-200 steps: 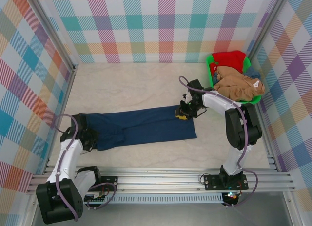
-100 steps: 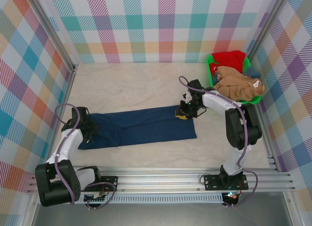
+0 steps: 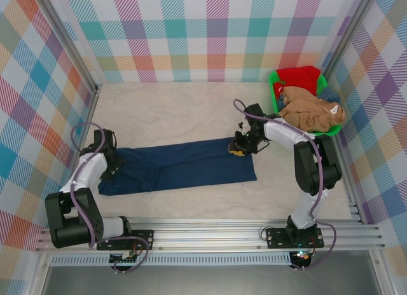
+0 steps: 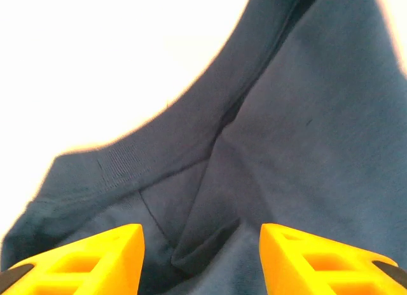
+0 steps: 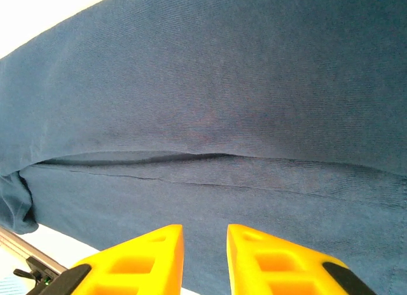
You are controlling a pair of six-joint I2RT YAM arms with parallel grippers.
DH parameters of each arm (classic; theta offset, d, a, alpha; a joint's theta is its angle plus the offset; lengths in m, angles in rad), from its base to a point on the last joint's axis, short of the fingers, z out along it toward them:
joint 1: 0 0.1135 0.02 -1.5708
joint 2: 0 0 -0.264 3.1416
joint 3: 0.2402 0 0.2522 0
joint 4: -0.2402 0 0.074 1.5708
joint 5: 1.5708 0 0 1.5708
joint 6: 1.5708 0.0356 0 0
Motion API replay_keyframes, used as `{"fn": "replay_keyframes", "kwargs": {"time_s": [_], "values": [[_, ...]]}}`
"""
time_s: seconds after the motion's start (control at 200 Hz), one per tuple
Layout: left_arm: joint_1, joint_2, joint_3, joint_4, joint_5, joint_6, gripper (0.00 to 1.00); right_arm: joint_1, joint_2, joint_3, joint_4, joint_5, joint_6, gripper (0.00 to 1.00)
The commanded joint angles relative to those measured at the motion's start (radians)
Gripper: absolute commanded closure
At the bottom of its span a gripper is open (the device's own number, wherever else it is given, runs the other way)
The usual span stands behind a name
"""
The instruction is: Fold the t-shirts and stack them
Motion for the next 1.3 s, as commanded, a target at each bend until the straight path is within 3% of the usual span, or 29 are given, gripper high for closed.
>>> {"fn": "replay_keyframes", "kwargs": {"time_s": [0.0, 0.15, 0.28, 0.43, 0.53, 0.66, 0.785, 1.04, 1.21, 1.295], "values": [[-0.046, -0.065, 0.074, -0.165, -0.023, -0.087, 0.56, 0.004, 0.019, 0.043, -0.016, 0.005, -0.02, 0.76], [-0.18, -0.129, -0.043, -0.15, 0.219, -0.392, 0.63, 0.001, 0.062, 0.074, 0.016, 0.019, -0.026, 0.76], [-0.21, -0.108, -0.146, -0.041, 0.219, -0.541, 0.63, 0.0, 0.138, 0.143, 0.022, 0.056, -0.059, 0.76], [-0.202, 0.075, -0.132, 0.11, 0.22, -0.521, 0.63, -0.005, 0.228, 0.209, -0.019, 0.119, -0.088, 0.77], [-0.208, 0.248, -0.032, 0.044, 0.196, -0.445, 0.68, -0.013, 0.259, 0.191, -0.03, 0.137, -0.092, 0.78], [-0.19, 0.343, 0.05, 0.034, 0.116, -0.369, 0.69, -0.013, 0.245, 0.128, -0.067, 0.169, -0.095, 0.78], [-0.183, 0.483, 0.224, 0.068, 0.099, -0.267, 0.69, -0.01, 0.198, 0.037, -0.088, 0.151, -0.069, 0.78], [-0.209, 0.898, 0.767, 0.145, 0.263, -0.2, 0.65, 0.093, 0.074, -0.151, -0.099, 0.061, -0.014, 0.77], [-0.246, 1.161, 1.287, -0.077, 0.287, -0.132, 0.62, 0.196, 0.029, -0.137, -0.087, -0.024, 0.042, 0.75], [-0.258, 1.178, 1.387, -0.138, 0.257, -0.114, 0.58, 0.21, 0.018, -0.091, -0.087, -0.06, 0.059, 0.74]]}}
